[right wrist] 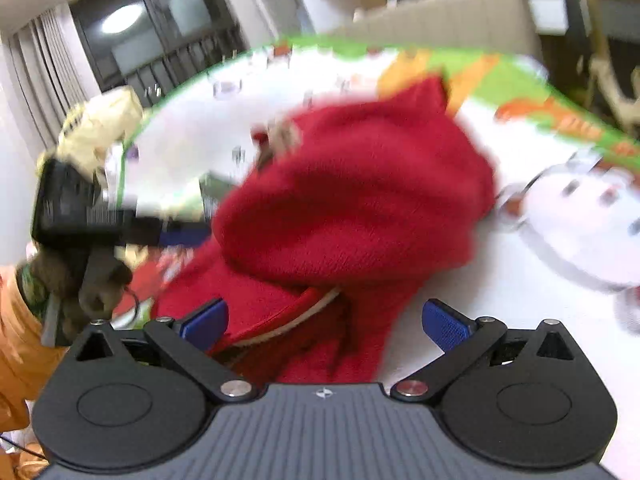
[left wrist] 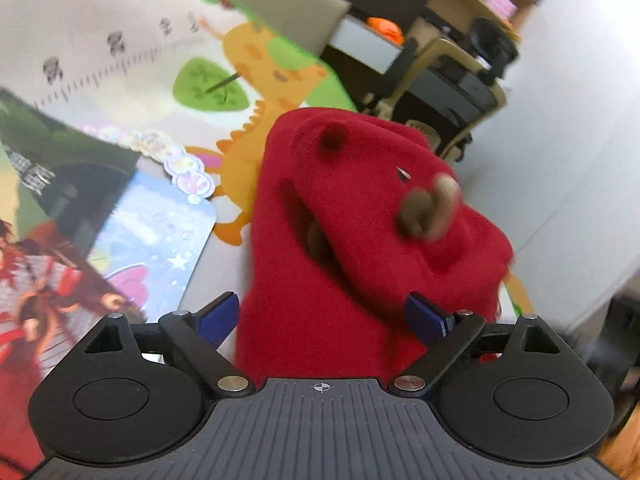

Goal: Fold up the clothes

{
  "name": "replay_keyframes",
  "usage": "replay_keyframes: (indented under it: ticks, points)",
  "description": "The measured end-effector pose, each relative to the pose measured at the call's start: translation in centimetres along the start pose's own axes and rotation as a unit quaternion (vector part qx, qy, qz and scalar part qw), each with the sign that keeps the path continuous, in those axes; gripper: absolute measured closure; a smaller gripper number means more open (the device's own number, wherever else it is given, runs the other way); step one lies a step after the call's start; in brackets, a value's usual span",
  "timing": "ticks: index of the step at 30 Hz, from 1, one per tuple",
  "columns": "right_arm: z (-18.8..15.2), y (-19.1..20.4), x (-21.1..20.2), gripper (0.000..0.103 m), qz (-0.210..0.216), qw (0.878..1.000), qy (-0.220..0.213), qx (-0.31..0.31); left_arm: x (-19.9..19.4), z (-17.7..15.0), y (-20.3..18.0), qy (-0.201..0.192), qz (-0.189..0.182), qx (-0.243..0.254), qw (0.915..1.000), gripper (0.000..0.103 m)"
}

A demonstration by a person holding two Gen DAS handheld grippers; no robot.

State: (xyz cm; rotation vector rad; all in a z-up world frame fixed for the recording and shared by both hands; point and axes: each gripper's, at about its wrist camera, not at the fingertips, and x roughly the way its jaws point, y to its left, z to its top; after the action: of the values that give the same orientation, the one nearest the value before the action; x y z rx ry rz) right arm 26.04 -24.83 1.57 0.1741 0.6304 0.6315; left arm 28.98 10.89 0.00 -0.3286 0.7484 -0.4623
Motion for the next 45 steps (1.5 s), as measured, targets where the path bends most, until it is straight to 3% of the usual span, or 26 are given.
replay_keyframes:
  ticks: [4, 7, 9, 10, 13, 14, 19, 23, 25, 27, 28, 31, 34, 38, 40, 42, 44, 45]
  points:
    - [3.3, 0.7, -3.0, 0.0, -0.071, 0.993, -0.097, -0.013, 1.2, -1.1, -2.7, 0.022, 0.009, 0.064, 0.9976, 0.006]
    - [5.7, 1.4, -1.9, 0.0, -0.105, 0.985, -0.138, -0.017, 2.5, -2.3, -4.3, 0.024, 0.053, 0.105, 0.9928, 0.003]
    - [6.8, 1.3, 0.6, 0.0, -0.127, 0.985, -0.115, -0.033, 2.7, -3.0, -4.8, 0.021, 0.068, 0.119, 0.9903, 0.002]
    - [6.8, 1.3, 2.4, 0.0, -0.161, 0.981, -0.09, -0.056, 2.5, -3.2, -4.6, 0.019, 0.069, 0.117, 0.9905, 0.002]
    - [4.0, 0.8, 9.0, 0.0, -0.287, 0.94, -0.012, -0.183, 1.5, -3.5, -4.3, 0.014, 0.062, 0.103, 0.9926, 0.003]
    - [3.3, 0.3, 9.8, 0.0, -0.3, 0.936, -0.006, -0.185, 0.9, -3.5, -4.3, 0.01, 0.055, 0.102, 0.9932, 0.003]
    - [5.4, -1.9, 7.5, 0.0, -0.24, 0.967, 0.007, -0.089, -0.7, -2.7, -4.5, -0.02, 0.023, 0.103, 0.9942, 0.003]
    - [10.3, -2.1, 4.9, 0.0, -0.169, 0.982, -0.059, -0.065, 0.8, -2.5, -4.1, -0.016, 0.013, 0.1, 0.9947, 0.002]
    - [13.4, -2.6, 5.8, 0.0, -0.175, 0.979, -0.081, -0.07, 1.6, -2.8, -3.9, -0.007, 0.02, 0.106, 0.9942, 0.002]
    - [15.8, -3.2, 8.7, 0.0, -0.217, 0.967, -0.075, -0.113, 1.9, -3.1, -3.9, -0.008, 0.025, 0.122, 0.9921, 0.002]
    - [16.8, -3.9, 10.8, 0.0, -0.231, 0.961, -0.06, -0.137, 1.8, -3.1, -3.8, -0.008, 0.024, 0.126, 0.9917, 0.002]
    - [17.8, -6.4, 17.0, 0.0, -0.23, 0.961, 0.011, -0.154, 0.2, -2.1, -3.3, -0.017, 0.006, 0.115, 0.9932, 0.002]
    - [15.7, -8.6, 22.3, 0.0, -0.281, 0.939, 0.094, -0.173, -2.7, 0.2, -3.0, -0.06, -0.043, 0.102, 0.992, 0.002]
    - [15.1, -11.3, 22.2, 0.0, -0.265, 0.954, 0.104, -0.092, -2.8, 3.8, -3.8, -0.087, -0.114, 0.111, 0.9834, 0.002]
    - [15.1, -11.3, 21.6, 0.0, -0.282, 0.946, 0.116, -0.108, -0.5, 5.4, -4.4, -0.08, -0.135, 0.114, 0.981, 0.002]
    - [14.6, -11.1, 21.1, 0.0, -0.335, 0.921, 0.127, -0.152, 2.3, 6.7, -4.6, -0.059, -0.137, 0.097, 0.9841, 0.002]
    - [13.7, -10.7, 20.3, 0.0, -0.39, 0.89, 0.129, -0.196, 5.2, 7.2, -4.3, -0.029, -0.1, 0.072, 0.9919, 0.002]
    - [13.1, -10.3, 19.3, 0.0, -0.408, 0.881, 0.12, -0.209, 6.3, 7.1, -4.0, -0.019, -0.07, 0.069, 0.995, 0.002]
